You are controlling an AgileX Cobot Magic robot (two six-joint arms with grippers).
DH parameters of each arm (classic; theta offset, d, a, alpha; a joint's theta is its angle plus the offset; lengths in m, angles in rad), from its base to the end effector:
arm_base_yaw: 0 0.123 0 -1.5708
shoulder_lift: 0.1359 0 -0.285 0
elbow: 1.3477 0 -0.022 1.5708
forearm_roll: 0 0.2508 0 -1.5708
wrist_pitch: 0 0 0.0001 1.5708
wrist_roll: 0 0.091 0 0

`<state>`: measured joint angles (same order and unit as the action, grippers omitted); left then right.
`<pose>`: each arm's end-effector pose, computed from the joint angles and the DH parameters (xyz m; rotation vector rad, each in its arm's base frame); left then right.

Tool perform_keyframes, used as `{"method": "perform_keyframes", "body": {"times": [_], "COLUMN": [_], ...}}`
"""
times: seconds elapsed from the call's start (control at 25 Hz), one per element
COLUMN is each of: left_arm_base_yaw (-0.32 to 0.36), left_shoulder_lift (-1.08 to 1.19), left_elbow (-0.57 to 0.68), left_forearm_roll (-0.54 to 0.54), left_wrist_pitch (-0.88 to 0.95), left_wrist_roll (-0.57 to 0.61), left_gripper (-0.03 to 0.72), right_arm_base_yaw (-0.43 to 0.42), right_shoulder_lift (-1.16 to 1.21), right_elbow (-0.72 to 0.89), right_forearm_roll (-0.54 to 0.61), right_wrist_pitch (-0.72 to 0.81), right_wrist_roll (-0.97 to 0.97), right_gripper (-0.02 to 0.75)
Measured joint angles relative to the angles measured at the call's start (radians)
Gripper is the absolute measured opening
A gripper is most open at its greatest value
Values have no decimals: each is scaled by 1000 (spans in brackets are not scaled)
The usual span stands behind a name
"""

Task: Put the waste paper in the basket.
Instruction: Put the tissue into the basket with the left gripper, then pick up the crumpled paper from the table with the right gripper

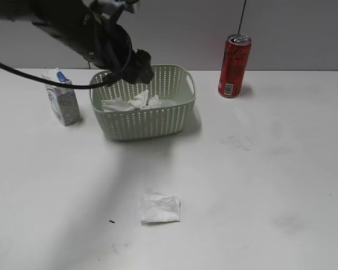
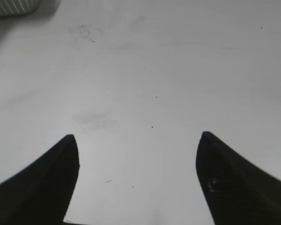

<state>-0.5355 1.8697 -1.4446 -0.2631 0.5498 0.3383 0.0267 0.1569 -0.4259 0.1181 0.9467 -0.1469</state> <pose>0.3565 -0.2259 0.2500 0.8424 2.3157 -0.3527 0.0296 0.0095 0.2631 -0.1677 2.1493 0.0738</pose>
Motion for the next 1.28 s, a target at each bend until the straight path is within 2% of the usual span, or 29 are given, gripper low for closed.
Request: {"method": "perform_keyframes", "body": {"times": [0.16, 0.28, 0.4, 0.6, 0.76, 1.0, 1.12, 1.28], "left_arm_base_yaw": [45, 100, 172, 313, 414, 543, 554, 554], "left_shoulder_lift": [-13, -23, -50, -154, -324, -664, -846, -1064], "left_elbow": [-120, -160, -160, -130, 3, 294, 419, 582], "left_forearm_roll": [9, 16, 55, 109, 126, 139, 133, 122], "left_wrist_pitch": [327, 515, 632, 657, 658, 605, 544, 514], "left_wrist_roll": [0, -26, -58, -89, -95, -97, -98, -98], "left_gripper": [599, 589, 585, 583, 579, 579, 578, 578], "right_arm_base_yaw": [0, 0, 0, 0, 0, 28, 127, 334], "right_shoulder_lift": [34, 104, 214, 466, 714, 1057, 1179, 1309], "right_elbow": [-12, -38, -70, -149, -263, -469, -555, -641], "right_forearm_roll": [-18, -19, -19, -5, 64, 199, 194, 188], "right_wrist_pitch": [-20, -82, -107, -109, -111, -111, -111, -134], "right_wrist_roll": [0, 8, 63, 98, 87, -15, -24, 9], "right_gripper": [589, 589, 589, 589, 589, 589, 589, 589]}}
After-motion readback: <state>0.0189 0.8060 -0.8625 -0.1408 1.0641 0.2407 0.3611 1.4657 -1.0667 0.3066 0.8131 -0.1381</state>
